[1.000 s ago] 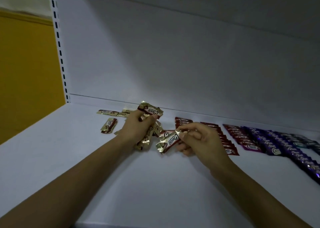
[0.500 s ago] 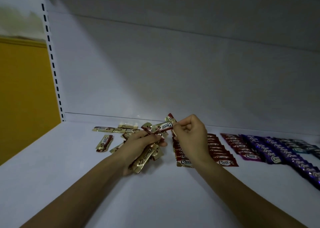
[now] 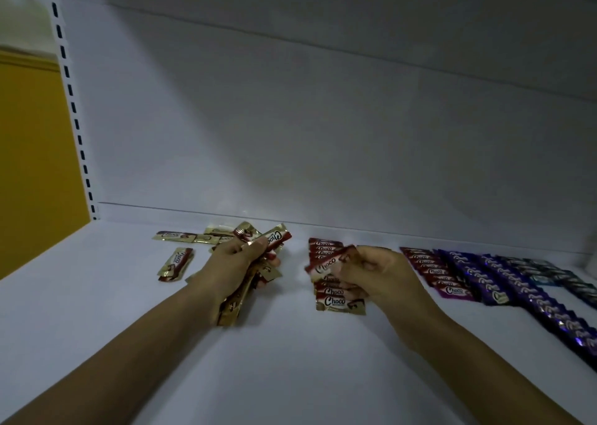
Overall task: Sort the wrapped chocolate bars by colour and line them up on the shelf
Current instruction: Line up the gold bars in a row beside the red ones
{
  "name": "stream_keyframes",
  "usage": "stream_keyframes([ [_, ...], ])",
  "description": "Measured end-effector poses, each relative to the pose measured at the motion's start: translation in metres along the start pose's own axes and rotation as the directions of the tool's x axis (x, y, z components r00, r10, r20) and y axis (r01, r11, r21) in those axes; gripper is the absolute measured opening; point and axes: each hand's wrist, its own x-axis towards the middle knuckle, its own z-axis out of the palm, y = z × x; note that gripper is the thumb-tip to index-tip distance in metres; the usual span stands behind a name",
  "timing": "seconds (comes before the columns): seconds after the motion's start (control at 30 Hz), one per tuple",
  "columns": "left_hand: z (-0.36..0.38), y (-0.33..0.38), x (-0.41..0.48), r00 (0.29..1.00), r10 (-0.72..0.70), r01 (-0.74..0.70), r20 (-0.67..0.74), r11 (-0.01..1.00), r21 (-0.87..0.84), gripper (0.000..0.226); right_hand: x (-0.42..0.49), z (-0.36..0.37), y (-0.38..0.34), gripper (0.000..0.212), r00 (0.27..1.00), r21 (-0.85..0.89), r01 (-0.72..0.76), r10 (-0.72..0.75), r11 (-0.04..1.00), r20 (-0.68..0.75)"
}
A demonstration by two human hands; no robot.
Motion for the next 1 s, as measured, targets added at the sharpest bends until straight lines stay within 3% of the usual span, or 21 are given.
stream_keyframes([
  [0.17,0.002,0.000,-0.003,0.999,0.041,-0.041,0.002,0.997,0.071,0.024,-0.015,-0.016,0.002,0.004,0.999,-0.098,0.035,-0.031,0.995,0.036],
  [0.23,0.001,-0.002,-0.004,0.999,0.053,-0.053,0.006,0.994,0.098,0.024,-0.025,-0.022,0.008,0.012,0.996,-0.243,0.060,-0.042,0.968,0.080],
  [0.37,0.003,-0.006,-0.002,0.996,0.072,-0.077,0.044,0.989,0.124,0.024,-0.040,-0.030,0.021,0.018,0.992,-0.571,0.114,-0.067,0.813,0.103],
  [0.47,0.006,-0.010,-0.002,0.994,0.084,-0.095,0.075,0.983,0.159,0.024,-0.041,-0.036,0.022,0.014,0.988,-0.719,0.152,-0.099,0.678,0.115],
  [0.6,0.008,-0.011,-0.004,0.991,0.090,-0.108,0.098,0.973,0.202,0.029,-0.039,-0.035,0.025,0.026,0.975,-0.814,0.220,-0.139,0.538,0.171],
  [0.73,0.008,-0.011,-0.006,0.989,0.097,-0.121,0.108,0.965,0.234,0.028,-0.031,-0.033,0.026,0.008,0.979,-0.736,0.203,-0.158,0.646,0.132],
  [0.83,0.007,-0.011,-0.005,0.989,0.095,-0.119,0.112,0.965,0.232,0.026,-0.024,-0.033,0.023,0.013,0.975,-0.653,0.220,-0.159,0.724,0.152],
  [1.0,0.008,-0.012,-0.004,0.989,0.102,-0.127,0.109,0.957,0.260,0.024,-0.010,-0.032,0.025,0.005,0.967,-0.743,0.255,-0.170,0.619,0.190],
])
